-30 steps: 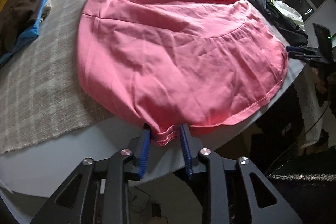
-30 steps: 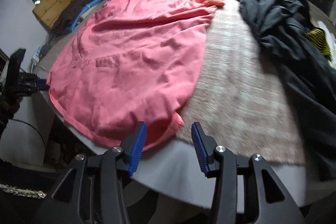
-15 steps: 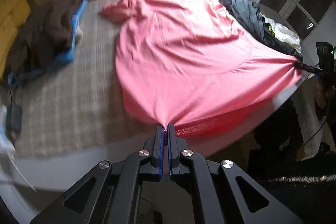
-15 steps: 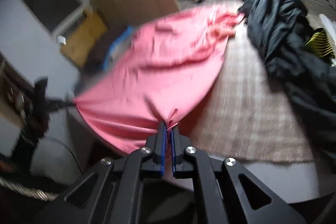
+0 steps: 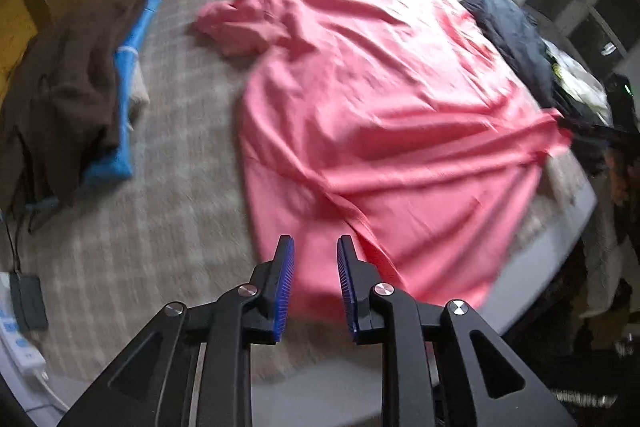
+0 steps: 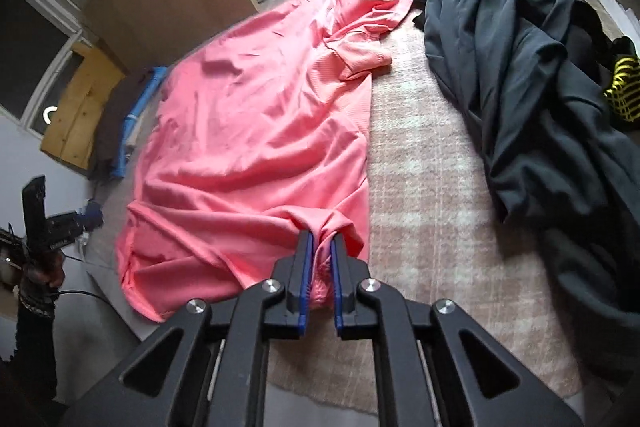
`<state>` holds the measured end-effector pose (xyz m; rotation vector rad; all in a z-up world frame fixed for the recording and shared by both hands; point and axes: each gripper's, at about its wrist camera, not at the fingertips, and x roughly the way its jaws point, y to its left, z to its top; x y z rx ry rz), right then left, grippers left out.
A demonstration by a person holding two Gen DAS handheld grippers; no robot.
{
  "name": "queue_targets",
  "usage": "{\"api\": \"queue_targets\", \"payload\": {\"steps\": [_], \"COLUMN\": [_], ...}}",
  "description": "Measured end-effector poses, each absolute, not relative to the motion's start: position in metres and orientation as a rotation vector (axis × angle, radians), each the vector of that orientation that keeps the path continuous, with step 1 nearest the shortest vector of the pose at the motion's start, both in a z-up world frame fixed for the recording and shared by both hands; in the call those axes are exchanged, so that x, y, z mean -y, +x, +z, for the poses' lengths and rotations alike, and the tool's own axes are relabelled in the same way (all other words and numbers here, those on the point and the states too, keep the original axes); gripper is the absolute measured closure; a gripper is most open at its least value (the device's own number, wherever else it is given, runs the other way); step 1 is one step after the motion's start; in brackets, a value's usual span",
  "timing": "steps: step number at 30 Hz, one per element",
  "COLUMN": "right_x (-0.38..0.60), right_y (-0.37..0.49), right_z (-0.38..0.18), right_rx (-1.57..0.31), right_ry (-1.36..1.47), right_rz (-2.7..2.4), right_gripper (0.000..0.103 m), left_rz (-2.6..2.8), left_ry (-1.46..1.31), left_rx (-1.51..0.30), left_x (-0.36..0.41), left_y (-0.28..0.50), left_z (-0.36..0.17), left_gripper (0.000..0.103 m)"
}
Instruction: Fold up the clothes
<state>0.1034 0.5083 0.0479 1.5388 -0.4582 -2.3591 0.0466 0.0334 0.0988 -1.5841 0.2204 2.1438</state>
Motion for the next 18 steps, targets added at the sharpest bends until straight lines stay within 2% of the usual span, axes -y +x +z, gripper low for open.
{"api": "queue_targets", "payload": {"steps": [2,12,13,15,16,18], "right_x": [-0.506,-0.507,-0.508,-0.511,-0.512,-0.514], "right_y": [0.109,0.126,0.128,0.131,0.133,0.138], "right_z": [0.049,0.053,0.054,0.055,0.057,0.061], "right_rx": [0.423,0.378,0.374,0.367,0.351,0.309], "right_ry": [1.545,1.545,1.544,1.539,1.529,1.502], "right_rz": [-2.360,-2.374,-2.378,-2.384,-2.388,-2.397], "right_gripper": [0.092,0.092,0.092,0.087,0.082,0.080], "left_rz": [2.091,2.046,2.053,2.065,2.072,2.087], "left_ry": [-1.580,-1.684,-1.683,-1.681,-1.680,-1.676], "left_rx": [-0.231,-0.218,-0.220,-0.226,-0.229,-0.220], "left_x": [-0.048,-0.074,-0.075,-0.078,-0.079,-0.078], "left_y": [0.056,0.044,0.043,0.042,0.041,0.040], "left_z": [0.093,0.058,0.057,0.057,0.057,0.060], "left_gripper": [0.072,0.073,0.075,0.102,0.102,0.102]}}
